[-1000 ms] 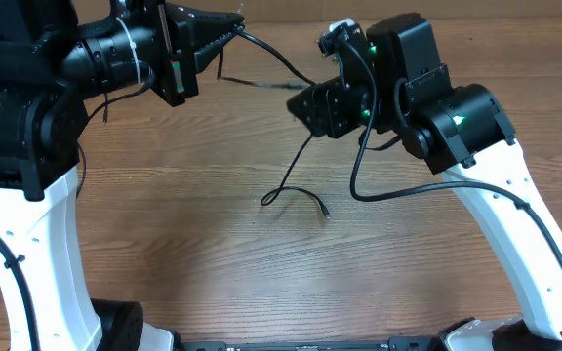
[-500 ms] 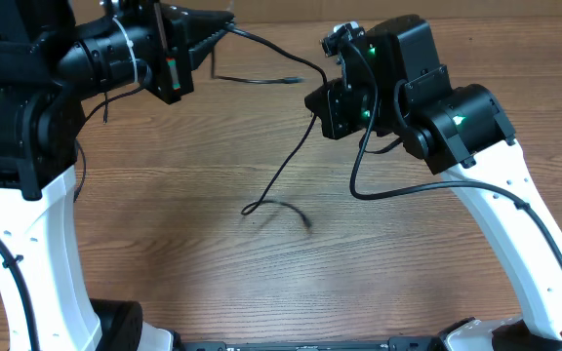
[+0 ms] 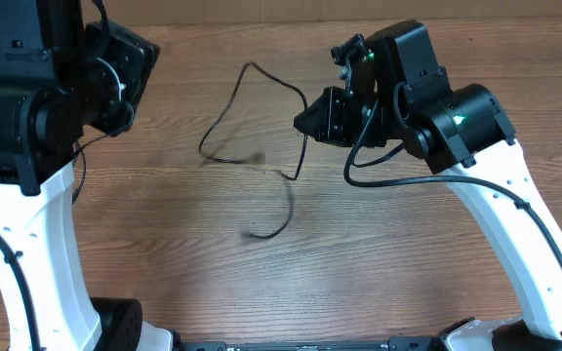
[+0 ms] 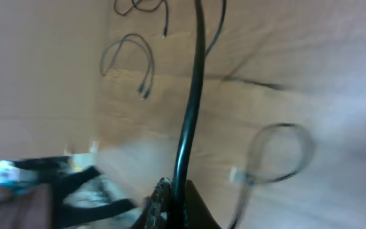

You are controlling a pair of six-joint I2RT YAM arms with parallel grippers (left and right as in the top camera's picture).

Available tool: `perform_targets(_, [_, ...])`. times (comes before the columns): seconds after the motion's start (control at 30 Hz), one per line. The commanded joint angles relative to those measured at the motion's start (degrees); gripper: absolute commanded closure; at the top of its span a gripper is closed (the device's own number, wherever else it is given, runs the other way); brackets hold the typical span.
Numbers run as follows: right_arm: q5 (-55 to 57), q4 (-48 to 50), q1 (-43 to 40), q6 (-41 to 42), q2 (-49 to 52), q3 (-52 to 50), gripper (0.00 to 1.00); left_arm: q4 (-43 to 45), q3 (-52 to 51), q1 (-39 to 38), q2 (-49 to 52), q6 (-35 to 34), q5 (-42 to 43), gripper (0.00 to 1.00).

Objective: Untangle cables

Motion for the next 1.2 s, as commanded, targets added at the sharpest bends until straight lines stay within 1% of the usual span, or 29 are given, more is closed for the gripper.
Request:
perform_targets(0.0, [-5.6, 0.6, 0.2, 9.0, 0.1, -0.1, 0.96, -1.7, 0.1, 0.3, 1.8, 17.9, 0.5, 0.32])
perform_targets(0.03, [-6.0, 0.9, 0.2, 10.4, 0.1, -0.1, 0.96, -2.1, 0.1, 0.3, 2.1, 21.9, 3.4, 0.28])
perform_targets(0.13, [-6.0, 1.6, 0.2, 13.5, 0.1, -0.1, 0.96, -2.3, 0.1, 0.2, 3.0, 34.8, 16.3, 0.25])
perform_targets(0.17, [-6.0, 1.9, 0.2, 13.5, 0.1, -0.1, 0.96, -2.2, 0.1, 0.2, 3.1, 38.1, 20.7, 0.22])
perform_targets(0.2, [-6.0, 2.0, 0.2, 13.2, 0.1, -0.1, 0.96, -2.1, 0.1, 0.2, 3.3, 39.6, 23.4, 0.19])
perform_targets(0.23, [-6.0, 2.0, 0.2, 12.1, 0.1, -0.1, 0.96, -2.1, 0.1, 0.2, 3.3, 39.6, 24.9, 0.2])
perform_targets(0.27, [-6.0, 2.0, 0.2, 9.6, 0.1, -0.1, 0.96, -2.1, 0.1, 0.2, 3.5, 37.3, 25.5, 0.24])
perform_targets(0.3, [-6.0, 1.9, 0.2, 6.6, 0.1, -0.1, 0.96, -2.3, 0.1, 0.2, 3.6, 34.3, 25.5, 0.25])
perform_targets(0.4, [-6.0, 1.0, 0.2, -1.0, 0.1, -0.1, 0.96, -3.6, 0.1, -0.2, 3.9, 26.7, 25.6, 0.24])
perform_targets(0.5, [-6.2, 0.7, 0.2, -6.8, 0.2, -0.1, 0.96, -3.8, 0.1, -1.9, 4.0, 22.9, 25.6, 0.23])
perform_targets(0.6, [-6.3, 0.6, 0.6, -10.7, 0.2, -0.1, 0.96, -3.7, 0.1, -4.3, 4.0, 19.1, 25.4, 0.21])
perform_targets(0.87, [-6.4, 2.6, 4.5, -11.4, 0.2, -0.1, 0.96, -3.3, 0.1, -10.1, 6.5, 11.5, 23.5, 0.28])
perform_targets(0.93, [-6.3, 3.6, 5.7, -11.3, 0.2, -0.1, 0.96, -3.3, 0.1, -10.8, 7.8, 11.2, 24.0, 0.28])
perform_targets(1.03, [-6.2, 4.2, 6.5, -11.3, 0.2, -0.1, 0.96, -3.4, 0.1, -11.5, 9.9, 11.3, 25.0, 0.33])
perform_targets(1.1, [-6.2, 4.2, 6.5, -11.3, 0.2, -0.1, 0.96, -3.5, 0.1, -11.5, 11.0, 11.3, 26.4, 0.34])
perform_targets(1.17, [-6.2, 4.3, 6.5, -11.3, 0.2, -0.1, 0.96, -3.5, 0.1, -11.5, 11.8, 11.3, 28.5, 0.34])
